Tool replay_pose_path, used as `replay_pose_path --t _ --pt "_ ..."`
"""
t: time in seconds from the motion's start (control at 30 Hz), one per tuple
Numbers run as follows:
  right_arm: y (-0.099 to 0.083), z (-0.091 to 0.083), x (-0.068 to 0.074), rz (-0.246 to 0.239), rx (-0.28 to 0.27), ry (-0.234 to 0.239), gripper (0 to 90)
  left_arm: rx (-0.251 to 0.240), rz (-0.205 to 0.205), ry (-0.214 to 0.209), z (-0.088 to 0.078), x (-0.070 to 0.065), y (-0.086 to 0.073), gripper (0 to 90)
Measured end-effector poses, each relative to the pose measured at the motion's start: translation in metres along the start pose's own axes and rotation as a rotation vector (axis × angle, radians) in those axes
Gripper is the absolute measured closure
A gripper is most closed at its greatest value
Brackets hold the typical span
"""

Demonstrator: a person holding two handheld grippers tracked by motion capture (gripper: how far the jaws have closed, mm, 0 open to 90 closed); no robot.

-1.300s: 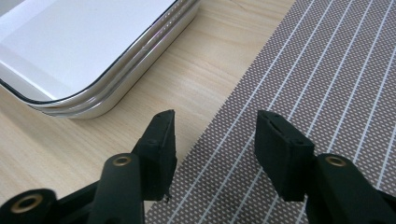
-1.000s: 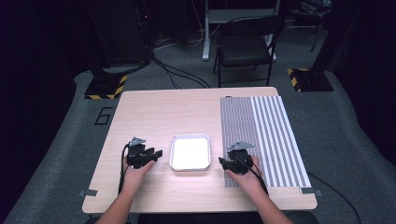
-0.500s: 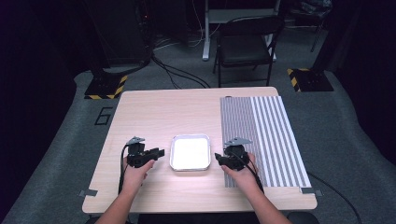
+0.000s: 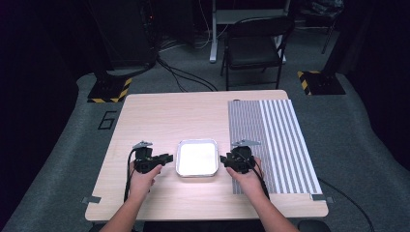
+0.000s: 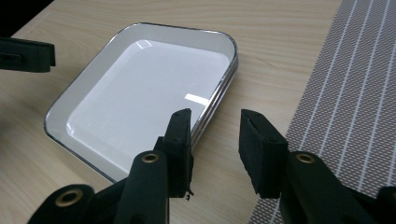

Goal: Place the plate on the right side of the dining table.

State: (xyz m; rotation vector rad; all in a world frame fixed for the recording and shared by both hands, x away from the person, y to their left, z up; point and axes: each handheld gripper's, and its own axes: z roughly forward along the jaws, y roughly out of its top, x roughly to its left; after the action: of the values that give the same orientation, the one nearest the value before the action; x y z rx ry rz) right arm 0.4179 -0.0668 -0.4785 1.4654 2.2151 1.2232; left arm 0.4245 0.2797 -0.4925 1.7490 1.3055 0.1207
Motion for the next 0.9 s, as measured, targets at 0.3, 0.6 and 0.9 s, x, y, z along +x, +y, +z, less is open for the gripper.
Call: replay_pose_path --t 0.3,0.6,0.9 --pt "0.006 0.007 0.0 0.162 0.032 0.09 71.9 -0.002 -0.035 -0.032 0.003 0.0 0.002 72.8" --pt "0.006 0.015 -0.003 0.236 0.062 0.132 76.2 0.004 -0.056 -0.058 0.008 0.001 0.002 73.7" --pt "0.006 0.021 -0.008 0.293 0.08 0.16 76.4 0.02 -0.087 -0.071 0.012 0.0 0.0 75.6"
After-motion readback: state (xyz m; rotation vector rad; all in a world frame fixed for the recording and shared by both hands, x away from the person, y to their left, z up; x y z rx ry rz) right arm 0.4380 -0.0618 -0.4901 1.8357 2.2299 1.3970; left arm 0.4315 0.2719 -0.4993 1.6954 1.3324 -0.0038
